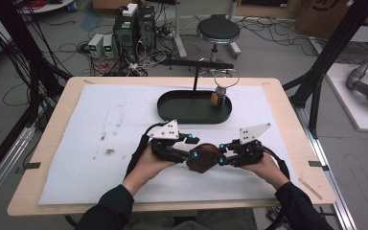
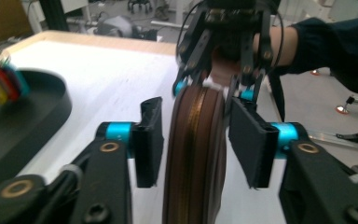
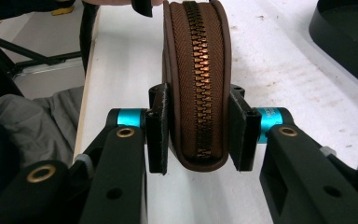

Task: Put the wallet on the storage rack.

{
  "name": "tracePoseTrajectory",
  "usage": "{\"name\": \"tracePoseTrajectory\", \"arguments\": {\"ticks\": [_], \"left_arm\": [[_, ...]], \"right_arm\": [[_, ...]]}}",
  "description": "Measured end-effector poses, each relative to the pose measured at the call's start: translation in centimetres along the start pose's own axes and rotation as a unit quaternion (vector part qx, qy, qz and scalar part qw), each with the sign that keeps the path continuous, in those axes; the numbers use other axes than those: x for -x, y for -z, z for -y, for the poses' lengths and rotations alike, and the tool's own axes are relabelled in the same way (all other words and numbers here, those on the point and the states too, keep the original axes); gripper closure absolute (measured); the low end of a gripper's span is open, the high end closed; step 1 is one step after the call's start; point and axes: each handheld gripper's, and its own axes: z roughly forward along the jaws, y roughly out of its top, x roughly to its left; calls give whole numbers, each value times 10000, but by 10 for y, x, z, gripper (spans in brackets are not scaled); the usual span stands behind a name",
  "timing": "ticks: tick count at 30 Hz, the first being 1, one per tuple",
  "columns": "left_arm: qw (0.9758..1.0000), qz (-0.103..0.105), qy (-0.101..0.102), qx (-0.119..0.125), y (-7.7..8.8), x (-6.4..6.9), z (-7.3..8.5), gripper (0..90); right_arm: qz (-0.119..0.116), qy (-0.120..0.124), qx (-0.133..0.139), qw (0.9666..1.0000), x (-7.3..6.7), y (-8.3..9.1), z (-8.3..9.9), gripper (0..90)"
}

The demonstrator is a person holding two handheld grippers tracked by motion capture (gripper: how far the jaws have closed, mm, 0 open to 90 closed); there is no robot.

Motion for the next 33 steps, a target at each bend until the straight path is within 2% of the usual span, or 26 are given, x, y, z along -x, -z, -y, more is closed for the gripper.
{"name": "tracePoseTrajectory", "arguments": {"ticks": [3,8,13,22,24,27,30,33], "left_arm": [[9999,-78,109,-105,9,-4,10,493],[9993,-14,305,-226,12,-9,26,465],[9971,180,506,-530,0,-14,37,410],[9948,379,481,-816,-27,-14,45,377],[9952,458,440,-743,-31,-13,45,410],[9956,595,288,-665,-33,-10,43,580],[9960,610,203,-627,-33,-10,42,640],[9959,631,139,-638,-33,-9,40,671]], "right_arm": [[-49,-21,-44,10000,2,2,2,653],[-135,-38,-73,9999,4,4,5,655],[-178,-30,-106,9998,6,6,8,657],[-250,-28,-122,9996,7,8,11,658],[-249,-19,-120,9996,7,8,11,658],[-209,-25,-122,9997,8,8,11,654],[-176,-31,-143,9997,8,10,12,637],[-59,-25,-134,9999,8,11,13,559]]}}
